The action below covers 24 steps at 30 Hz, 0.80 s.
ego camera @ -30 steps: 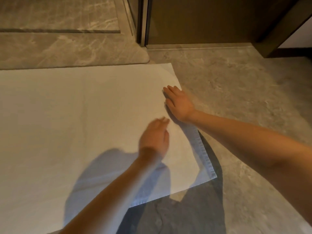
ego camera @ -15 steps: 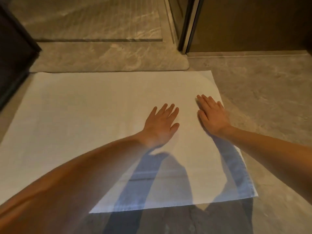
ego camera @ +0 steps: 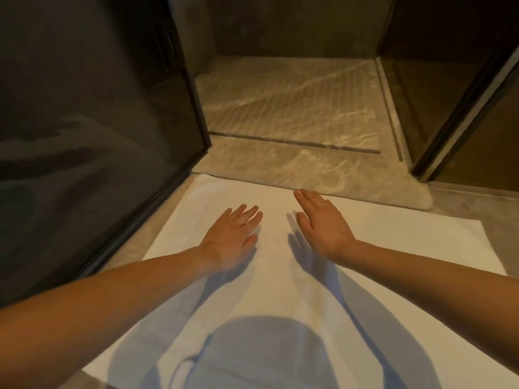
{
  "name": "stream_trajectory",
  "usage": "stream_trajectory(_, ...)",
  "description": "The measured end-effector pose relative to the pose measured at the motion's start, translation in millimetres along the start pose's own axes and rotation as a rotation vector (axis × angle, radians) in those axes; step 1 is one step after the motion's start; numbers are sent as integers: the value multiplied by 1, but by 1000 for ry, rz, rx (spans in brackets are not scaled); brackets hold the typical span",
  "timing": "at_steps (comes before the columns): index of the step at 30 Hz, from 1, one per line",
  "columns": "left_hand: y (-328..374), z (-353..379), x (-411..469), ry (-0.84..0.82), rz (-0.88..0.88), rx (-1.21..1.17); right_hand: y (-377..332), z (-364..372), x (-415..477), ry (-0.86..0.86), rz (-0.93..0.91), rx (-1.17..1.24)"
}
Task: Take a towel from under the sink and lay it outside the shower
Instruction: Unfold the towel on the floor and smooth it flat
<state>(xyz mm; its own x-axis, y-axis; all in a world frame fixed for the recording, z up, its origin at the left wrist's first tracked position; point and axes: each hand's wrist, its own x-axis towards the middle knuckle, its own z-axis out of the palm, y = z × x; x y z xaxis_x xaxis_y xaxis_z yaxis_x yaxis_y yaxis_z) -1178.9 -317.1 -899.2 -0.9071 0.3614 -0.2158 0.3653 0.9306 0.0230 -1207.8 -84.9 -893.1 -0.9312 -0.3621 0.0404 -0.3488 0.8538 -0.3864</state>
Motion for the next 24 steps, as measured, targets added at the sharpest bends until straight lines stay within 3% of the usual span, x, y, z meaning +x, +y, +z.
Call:
stream_trajectory(4, -47, 25, 10, 49, -171, -91, -38, 33, 38, -51, -81, -60)
stream_trajectory(7, -66, 40, 26, 99, -283, -182, -64, 62, 67, -42, -14, -69)
stream_trajectory(12, -101, 72, 28, 103, -255, -137, -86, 108, 99, -82, 34, -117)
stream_trajectory(16, -130, 103, -4, 210, -240, -203, -93, 132, 110, -144, 47, -119)
stream_trajectory(24, -145, 95, 29, 222, -195, -151, -93, 157, 108, -96, 57, -176)
